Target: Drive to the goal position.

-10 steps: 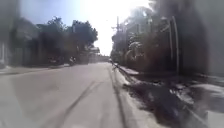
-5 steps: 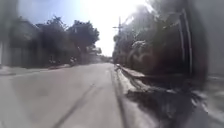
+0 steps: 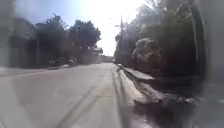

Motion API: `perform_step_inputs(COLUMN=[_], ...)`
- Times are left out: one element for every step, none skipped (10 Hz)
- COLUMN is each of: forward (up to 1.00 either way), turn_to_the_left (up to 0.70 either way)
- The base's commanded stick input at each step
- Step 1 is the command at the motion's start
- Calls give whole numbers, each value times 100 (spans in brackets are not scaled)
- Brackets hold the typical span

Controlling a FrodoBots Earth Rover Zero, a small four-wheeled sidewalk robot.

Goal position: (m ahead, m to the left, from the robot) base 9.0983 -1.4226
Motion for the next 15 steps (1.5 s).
perform_step_inputs(forward=[100, 100, 100, 100, 100, 100, 100, 100, 100, 100, 100, 100, 100, 100, 100], turn_to_the_left=[-40, -29, -9, 0, 0, 0, 0, 0, 0, 0, 0, 0, 0, 0, 0])
